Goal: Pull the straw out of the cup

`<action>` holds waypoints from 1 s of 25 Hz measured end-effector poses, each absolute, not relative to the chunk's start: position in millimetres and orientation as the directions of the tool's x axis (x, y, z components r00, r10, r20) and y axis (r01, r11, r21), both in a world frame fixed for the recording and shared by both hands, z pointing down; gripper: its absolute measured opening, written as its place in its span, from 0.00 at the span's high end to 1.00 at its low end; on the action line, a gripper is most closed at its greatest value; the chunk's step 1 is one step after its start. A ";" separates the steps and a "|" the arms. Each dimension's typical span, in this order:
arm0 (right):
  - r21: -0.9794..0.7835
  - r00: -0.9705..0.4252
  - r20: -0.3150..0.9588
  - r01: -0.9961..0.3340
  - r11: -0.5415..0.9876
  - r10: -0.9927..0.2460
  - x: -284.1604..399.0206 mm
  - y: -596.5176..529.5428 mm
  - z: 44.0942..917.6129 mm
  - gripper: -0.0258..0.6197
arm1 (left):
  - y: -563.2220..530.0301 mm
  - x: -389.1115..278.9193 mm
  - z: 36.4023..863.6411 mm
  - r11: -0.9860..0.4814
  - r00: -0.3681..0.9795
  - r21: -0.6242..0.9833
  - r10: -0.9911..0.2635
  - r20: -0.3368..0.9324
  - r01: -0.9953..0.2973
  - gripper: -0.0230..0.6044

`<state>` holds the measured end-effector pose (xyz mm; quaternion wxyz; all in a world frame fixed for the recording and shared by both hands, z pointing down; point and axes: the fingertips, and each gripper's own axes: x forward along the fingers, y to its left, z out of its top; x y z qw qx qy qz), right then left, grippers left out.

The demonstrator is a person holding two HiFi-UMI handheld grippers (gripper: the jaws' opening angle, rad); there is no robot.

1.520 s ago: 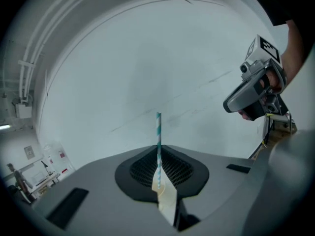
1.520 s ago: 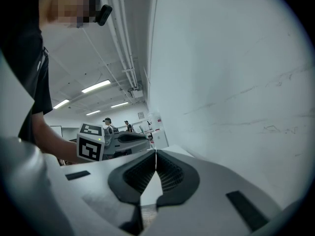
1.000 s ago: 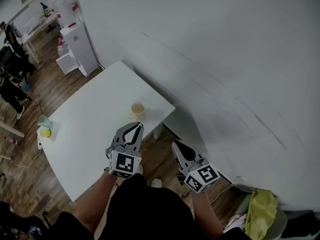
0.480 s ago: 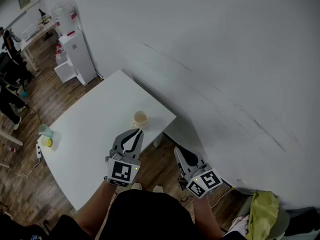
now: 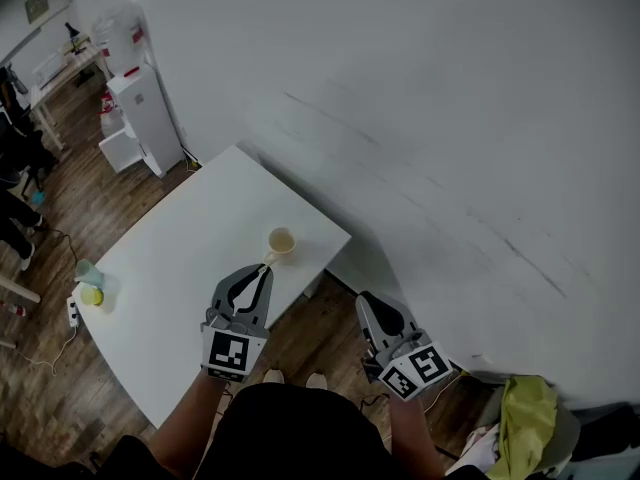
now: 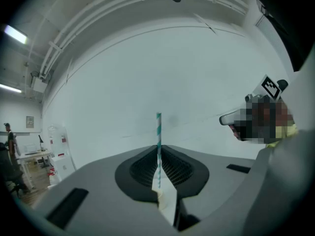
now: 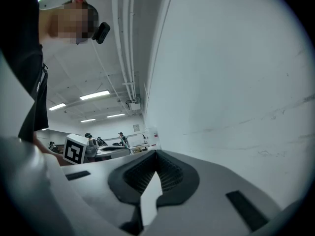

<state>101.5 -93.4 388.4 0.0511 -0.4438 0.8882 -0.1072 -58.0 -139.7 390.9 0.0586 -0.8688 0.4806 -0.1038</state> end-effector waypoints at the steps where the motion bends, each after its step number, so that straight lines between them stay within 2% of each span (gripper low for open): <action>1: -0.234 -0.599 0.009 -0.780 0.581 -0.801 100.5 -93.8 388.7 0.93 | -140.0 -61.4 391.7 -0.529 0.514 -0.194 -0.849 0.125 -0.826 0.90; 8: -0.234 -0.598 0.024 -0.782 0.577 -0.801 89.9 -95.1 391.9 0.93 | -140.2 -84.0 397.8 -0.517 0.493 -0.206 -0.856 0.157 -0.831 0.90; 25: -0.236 -0.606 0.053 -0.780 0.580 -0.793 69.2 -87.6 402.8 0.93 | -144.1 -97.3 406.4 -0.518 0.502 -0.149 -0.854 0.136 -0.842 0.90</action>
